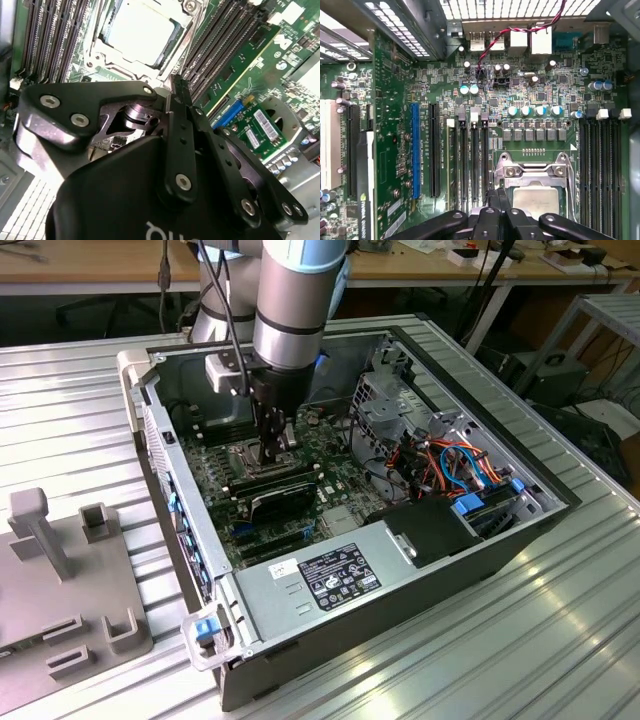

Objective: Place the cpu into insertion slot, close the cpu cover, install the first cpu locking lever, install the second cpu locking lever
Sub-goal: 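Install the second cpu locking lever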

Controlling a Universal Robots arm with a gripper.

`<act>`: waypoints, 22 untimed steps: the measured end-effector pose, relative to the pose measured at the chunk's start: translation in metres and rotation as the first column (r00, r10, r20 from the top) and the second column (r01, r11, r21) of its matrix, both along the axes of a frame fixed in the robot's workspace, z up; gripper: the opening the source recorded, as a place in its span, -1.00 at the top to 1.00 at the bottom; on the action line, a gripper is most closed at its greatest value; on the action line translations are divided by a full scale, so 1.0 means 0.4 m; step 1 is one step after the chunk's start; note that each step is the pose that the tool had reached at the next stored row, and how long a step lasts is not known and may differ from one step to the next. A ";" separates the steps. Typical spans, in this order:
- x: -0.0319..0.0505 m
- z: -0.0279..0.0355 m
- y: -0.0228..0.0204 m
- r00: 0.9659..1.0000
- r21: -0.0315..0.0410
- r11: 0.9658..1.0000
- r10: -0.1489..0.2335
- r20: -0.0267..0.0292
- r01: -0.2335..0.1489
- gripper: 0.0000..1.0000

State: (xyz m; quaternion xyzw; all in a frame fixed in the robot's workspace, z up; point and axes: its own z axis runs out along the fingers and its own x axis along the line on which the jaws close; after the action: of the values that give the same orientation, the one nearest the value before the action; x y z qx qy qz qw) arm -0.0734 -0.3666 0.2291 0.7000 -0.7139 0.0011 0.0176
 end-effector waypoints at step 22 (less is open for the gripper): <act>-0.035 -0.033 -0.009 1.000 0.000 1.000 0.001 0.000 -0.001 0.79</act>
State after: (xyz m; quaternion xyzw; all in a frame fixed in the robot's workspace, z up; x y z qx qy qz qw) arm -0.0873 -0.3701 0.2158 0.7004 -0.7135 0.0009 0.0176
